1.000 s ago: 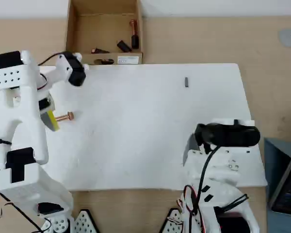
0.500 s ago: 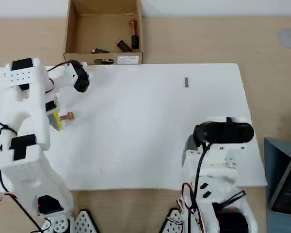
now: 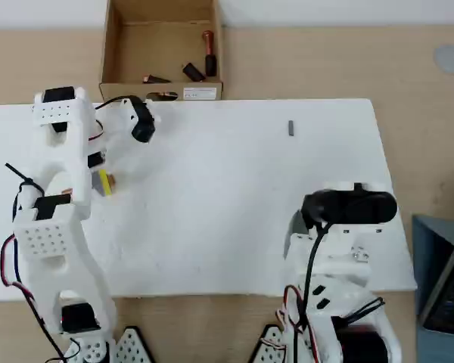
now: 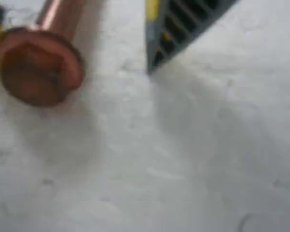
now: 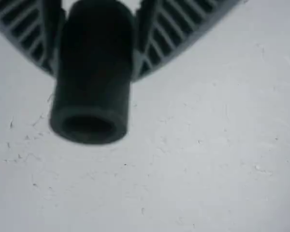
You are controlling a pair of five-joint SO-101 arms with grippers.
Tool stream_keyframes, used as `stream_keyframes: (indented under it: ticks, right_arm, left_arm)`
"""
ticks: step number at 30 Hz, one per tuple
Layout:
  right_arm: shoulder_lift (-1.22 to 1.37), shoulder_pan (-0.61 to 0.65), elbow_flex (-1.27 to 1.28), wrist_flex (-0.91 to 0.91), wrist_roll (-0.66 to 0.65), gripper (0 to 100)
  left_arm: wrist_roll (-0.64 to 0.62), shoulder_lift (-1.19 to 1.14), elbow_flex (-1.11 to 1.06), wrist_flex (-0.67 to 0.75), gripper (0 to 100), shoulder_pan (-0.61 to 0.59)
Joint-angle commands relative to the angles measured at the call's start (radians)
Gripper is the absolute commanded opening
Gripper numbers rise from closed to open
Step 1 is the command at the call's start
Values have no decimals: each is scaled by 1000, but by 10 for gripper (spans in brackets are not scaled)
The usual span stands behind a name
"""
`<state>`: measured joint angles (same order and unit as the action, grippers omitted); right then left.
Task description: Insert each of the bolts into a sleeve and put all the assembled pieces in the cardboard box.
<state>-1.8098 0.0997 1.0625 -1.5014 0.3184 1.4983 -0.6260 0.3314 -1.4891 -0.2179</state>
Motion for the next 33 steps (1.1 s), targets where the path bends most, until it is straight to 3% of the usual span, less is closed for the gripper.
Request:
stream_keyframes:
  ticks: [1,10,16,18,25,33]
  right_arm:
    - [-24,4,-7,26,-9,9]
    - [-30,4,-8,26,-9,9]
    - [-30,8,-33,26,-8,9]
    - [-30,8,-48,26,-8,9]
    - [-24,10,-114,17,-9,9]
    - [-24,13,-193,-74,-9,9]
  left_arm:
    - [-8,-24,54,9,106,5]
    - [-23,-19,57,-6,2,5]
    - [-135,-19,218,-213,2,14]
    - [-203,-19,278,-267,2,17]
    - [-643,74,434,-265,2,26]
    - [-885,410,414,-265,2,78]
